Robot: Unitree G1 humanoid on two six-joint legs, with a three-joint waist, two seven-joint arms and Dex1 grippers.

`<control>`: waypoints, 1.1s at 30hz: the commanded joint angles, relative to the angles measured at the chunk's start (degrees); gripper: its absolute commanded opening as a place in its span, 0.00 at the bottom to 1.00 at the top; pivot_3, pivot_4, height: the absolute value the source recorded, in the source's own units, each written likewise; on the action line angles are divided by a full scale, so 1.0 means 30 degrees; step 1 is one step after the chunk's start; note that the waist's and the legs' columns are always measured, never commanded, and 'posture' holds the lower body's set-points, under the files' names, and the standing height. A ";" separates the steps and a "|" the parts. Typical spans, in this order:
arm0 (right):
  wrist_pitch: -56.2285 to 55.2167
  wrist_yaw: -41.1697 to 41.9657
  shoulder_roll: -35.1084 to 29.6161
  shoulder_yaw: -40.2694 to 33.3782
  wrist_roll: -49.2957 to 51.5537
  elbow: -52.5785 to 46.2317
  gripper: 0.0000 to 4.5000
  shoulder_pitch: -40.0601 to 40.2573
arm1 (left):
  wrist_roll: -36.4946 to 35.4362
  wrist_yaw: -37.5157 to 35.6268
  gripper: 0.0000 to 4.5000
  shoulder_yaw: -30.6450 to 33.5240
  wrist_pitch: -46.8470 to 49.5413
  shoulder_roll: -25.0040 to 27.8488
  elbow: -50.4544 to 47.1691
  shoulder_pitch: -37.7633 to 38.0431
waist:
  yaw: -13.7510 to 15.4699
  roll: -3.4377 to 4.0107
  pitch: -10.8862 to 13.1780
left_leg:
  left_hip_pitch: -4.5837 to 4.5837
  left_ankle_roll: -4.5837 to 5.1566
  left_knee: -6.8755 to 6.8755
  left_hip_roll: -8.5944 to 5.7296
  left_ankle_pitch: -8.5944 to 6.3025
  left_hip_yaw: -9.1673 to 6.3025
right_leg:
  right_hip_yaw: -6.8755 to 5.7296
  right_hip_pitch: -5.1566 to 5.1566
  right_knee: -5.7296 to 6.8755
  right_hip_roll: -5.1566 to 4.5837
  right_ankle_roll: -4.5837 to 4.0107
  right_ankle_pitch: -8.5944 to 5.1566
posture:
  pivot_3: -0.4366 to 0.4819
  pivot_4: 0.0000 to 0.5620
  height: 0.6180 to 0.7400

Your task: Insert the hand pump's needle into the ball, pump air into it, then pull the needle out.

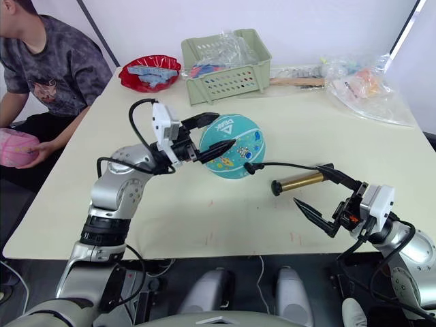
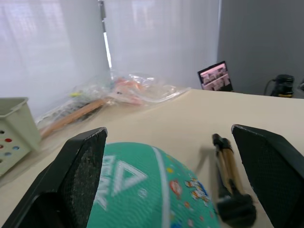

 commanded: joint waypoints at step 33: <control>-0.0166 0.1308 0.1964 -0.0782 -0.0792 0.0191 1.00 -0.0857 | 0.2834 0.2527 1.00 -0.0371 0.2971 -0.1036 0.1523 -0.2478 | -0.0029 -0.0088 0.0055 | -0.0018 -0.0005 0.0009 -0.0004 -0.0001 0.0003 | 0.0009 -0.0015 0.0001 -0.0003 0.0011 0.0004 | 0.48 0.27 1.00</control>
